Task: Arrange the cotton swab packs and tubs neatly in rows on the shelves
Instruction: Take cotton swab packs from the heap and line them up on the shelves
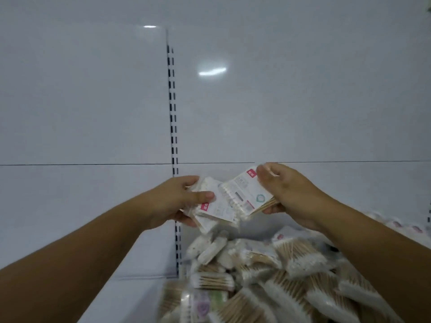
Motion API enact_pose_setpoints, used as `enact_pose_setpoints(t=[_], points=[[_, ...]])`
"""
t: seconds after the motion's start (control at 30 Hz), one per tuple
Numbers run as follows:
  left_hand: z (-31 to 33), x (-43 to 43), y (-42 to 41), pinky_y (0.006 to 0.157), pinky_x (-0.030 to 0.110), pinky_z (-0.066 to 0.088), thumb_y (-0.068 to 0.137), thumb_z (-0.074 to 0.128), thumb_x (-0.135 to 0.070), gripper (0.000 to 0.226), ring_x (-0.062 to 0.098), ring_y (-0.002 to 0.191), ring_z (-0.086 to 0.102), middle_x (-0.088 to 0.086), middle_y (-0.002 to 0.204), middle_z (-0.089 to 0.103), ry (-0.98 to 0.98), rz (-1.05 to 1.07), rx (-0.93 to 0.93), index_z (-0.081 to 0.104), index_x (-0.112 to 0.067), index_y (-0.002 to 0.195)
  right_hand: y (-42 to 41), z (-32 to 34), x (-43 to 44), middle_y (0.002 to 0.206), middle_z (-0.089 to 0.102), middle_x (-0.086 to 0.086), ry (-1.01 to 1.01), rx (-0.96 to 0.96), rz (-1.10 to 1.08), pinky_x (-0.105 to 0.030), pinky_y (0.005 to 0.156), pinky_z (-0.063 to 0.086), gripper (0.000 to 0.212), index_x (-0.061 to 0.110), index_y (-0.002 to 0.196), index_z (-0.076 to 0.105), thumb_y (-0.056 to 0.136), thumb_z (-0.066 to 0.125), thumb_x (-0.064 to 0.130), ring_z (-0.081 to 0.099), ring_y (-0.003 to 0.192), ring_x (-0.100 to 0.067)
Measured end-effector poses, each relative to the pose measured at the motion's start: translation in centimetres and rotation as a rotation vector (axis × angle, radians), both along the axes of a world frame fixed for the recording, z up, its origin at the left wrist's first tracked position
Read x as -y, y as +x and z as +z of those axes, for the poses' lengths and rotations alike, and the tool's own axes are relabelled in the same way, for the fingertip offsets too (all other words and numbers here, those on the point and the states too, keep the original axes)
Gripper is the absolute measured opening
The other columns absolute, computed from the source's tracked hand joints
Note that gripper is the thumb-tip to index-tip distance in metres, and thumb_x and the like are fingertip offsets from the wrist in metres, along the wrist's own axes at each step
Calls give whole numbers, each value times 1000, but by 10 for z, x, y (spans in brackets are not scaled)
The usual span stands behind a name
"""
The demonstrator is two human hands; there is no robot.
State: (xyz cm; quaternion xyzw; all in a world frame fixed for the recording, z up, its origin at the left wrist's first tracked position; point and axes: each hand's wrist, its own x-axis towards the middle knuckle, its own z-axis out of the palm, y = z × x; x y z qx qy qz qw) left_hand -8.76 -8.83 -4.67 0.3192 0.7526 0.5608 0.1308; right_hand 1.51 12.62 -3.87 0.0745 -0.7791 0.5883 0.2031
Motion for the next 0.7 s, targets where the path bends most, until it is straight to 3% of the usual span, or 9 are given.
enact_pose_setpoints(t=[0.13, 0.27, 0.4, 0.47, 0.57, 0.7], points=[[-15, 106, 15, 60, 30, 56, 64, 77, -28, 55, 18, 79, 71, 3, 95, 74, 63, 156, -22, 63, -16, 116, -33, -7, 94, 76, 73, -5, -58, 93, 176, -23, 50, 52, 8, 15, 96, 61, 89, 64, 15, 70, 66, -17], [-51, 251, 37, 58, 31, 55, 62, 88, -33, 62, 19, 77, 71, 3, 94, 74, 69, 377, 23, 62, -21, 117, -63, -38, 233, 84, 71, -9, 20, 254, 355, -30, 62, 57, 11, 8, 99, 65, 90, 63, 11, 68, 73, -19], [-85, 386, 68, 57, 30, 55, 58, 91, -34, 57, 16, 70, 69, 2, 81, 74, 76, 560, 70, 64, -14, 103, -73, -73, 378, 88, 70, -9, 62, 374, 575, -30, 63, 56, 15, 7, 107, 61, 93, 58, 12, 68, 76, -18], [-101, 443, 81, 64, 30, 55, 62, 82, -37, 52, 16, 75, 69, 2, 84, 74, 160, 644, 125, 65, -12, 104, -73, -87, 440, 88, 71, -9, 51, 368, 624, -31, 63, 57, 16, 6, 107, 62, 92, 60, 12, 69, 74, -18], [-121, 518, 92, 78, 34, 50, 90, 62, -30, 19, 21, 83, 64, 9, 91, 70, 380, 773, 256, 69, -15, 98, -76, -104, 520, 85, 72, -8, -26, 358, 645, -33, 66, 58, 19, 3, 106, 62, 90, 62, 12, 69, 73, -19], [-135, 604, 98, 81, 40, 50, 97, 53, -19, 17, 26, 83, 64, 13, 94, 70, 479, 991, 268, 64, -10, 106, -96, -120, 600, 85, 71, -9, -181, 415, 692, -32, 60, 56, 16, 5, 106, 61, 94, 57, 14, 68, 71, -19]])
